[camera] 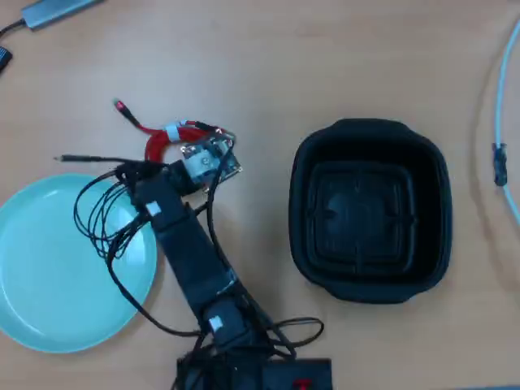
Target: Put a black charging cable in a black bowl and put a red charging cable in a green bowl
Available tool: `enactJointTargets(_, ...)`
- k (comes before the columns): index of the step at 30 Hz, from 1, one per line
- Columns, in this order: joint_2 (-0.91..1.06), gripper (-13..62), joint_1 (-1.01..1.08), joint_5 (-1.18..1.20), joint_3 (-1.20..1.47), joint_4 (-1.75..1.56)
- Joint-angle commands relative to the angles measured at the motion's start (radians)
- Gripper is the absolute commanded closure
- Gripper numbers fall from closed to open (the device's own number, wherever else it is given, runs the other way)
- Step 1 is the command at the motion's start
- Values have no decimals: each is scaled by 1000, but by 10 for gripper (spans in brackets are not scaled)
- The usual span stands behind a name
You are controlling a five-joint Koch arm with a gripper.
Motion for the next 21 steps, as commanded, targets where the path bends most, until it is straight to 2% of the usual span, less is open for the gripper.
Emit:
enactJointTargets(1, 98, 563, -32, -44, -124, 23)
enactJointTargets(7, 146, 563, 14, -170, -144, 15)
enactJointTargets(14, 235, 563, 305, -341, -244, 6)
enactJointTargets(21, 236, 563, 560, -477, -259, -2)
